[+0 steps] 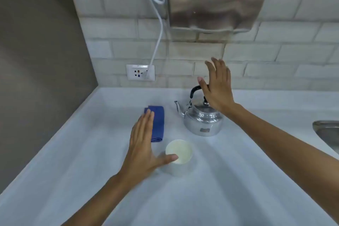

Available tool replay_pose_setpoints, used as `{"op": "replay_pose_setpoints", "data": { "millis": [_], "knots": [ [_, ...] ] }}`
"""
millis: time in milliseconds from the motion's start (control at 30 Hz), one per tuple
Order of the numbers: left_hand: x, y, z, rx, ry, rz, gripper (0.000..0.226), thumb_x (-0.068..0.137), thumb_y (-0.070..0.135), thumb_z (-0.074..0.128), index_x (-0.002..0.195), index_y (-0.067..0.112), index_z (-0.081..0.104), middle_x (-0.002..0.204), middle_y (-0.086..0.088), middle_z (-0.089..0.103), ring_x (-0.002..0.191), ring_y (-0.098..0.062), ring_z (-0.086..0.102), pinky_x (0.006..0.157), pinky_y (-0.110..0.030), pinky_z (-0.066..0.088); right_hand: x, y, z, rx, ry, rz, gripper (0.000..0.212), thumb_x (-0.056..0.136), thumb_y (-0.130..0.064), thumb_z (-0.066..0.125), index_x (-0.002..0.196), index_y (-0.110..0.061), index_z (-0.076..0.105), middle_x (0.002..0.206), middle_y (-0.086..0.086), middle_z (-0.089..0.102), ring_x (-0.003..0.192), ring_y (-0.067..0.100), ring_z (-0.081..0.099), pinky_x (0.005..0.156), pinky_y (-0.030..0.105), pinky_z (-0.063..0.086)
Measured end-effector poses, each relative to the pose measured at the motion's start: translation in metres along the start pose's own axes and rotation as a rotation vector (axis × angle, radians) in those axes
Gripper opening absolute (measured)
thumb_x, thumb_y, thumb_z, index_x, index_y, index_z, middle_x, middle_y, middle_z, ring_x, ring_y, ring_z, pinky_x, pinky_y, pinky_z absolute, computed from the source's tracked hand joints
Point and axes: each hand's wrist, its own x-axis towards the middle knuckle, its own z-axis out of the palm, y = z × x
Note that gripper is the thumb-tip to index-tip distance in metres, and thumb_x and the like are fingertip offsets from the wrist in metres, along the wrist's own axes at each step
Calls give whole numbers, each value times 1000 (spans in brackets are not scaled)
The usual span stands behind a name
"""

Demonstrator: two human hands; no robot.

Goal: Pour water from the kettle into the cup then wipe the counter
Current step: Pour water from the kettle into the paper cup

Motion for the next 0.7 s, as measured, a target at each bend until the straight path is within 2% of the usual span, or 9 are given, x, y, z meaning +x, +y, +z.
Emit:
{"op": "replay_pose_setpoints", "data": {
  "millis": [200, 300, 400, 467, 567, 700],
  "knots": [
    [-24, -22, 30, -130, -225, -175, 122, 48, 78, 67, 134, 55, -17, 142, 42, -16, 131, 18, -15, 111, -28, 5, 9, 25, 26, -36, -175, 101, 41, 96, -33, 37, 124, -3, 47, 132, 19, 48, 125, 33, 37, 106, 44, 25],
    [-27, -26, 45, -204, -327, -241, 118, 47, 75, 71, 128, 62, -14, 145, 37, -5, 131, 18, -5, 111, -26, 10, 17, 31, 31, -28, -236, 146, 43, 97, -33, 33, 96, 1, 60, 103, 23, 60, 102, 39, 51, 85, 44, 39],
    [-24, -24, 58, -368, -344, -338, 112, 45, 66, 78, 131, 59, 6, 147, 28, 15, 134, 6, 16, 110, -26, 21, 24, 33, 36, -55, -281, 202, 53, 97, -38, 29, 71, 0, 54, 73, 17, 59, 77, 37, 56, 66, 36, 38],
    [-20, -22, 65, -449, -335, -366, 104, 45, 60, 82, 129, 54, 21, 140, 28, 30, 129, 5, 30, 107, -22, 30, 29, 34, 39, -83, -292, 230, 57, 96, -42, 28, 64, -2, 52, 69, 16, 60, 70, 35, 55, 63, 35, 39],
    [-16, -19, 71, -508, -316, -382, 88, 47, 51, 86, 117, 56, 32, 122, 32, 46, 114, 9, 43, 90, -6, 39, 36, 35, 42, -128, -296, 254, 59, 94, -47, 30, 53, -7, 42, 63, 13, 53, 66, 31, 51, 62, 34, 38],
    [-17, -20, 77, -521, -293, -436, 77, 49, 50, 84, 111, 53, 39, 117, 24, 53, 108, 7, 49, 84, -15, 46, 38, 34, 41, -146, -301, 274, 59, 92, -46, 36, 45, -10, 34, 48, 5, 39, 59, 28, 49, 59, 31, 37]
  ]
}}
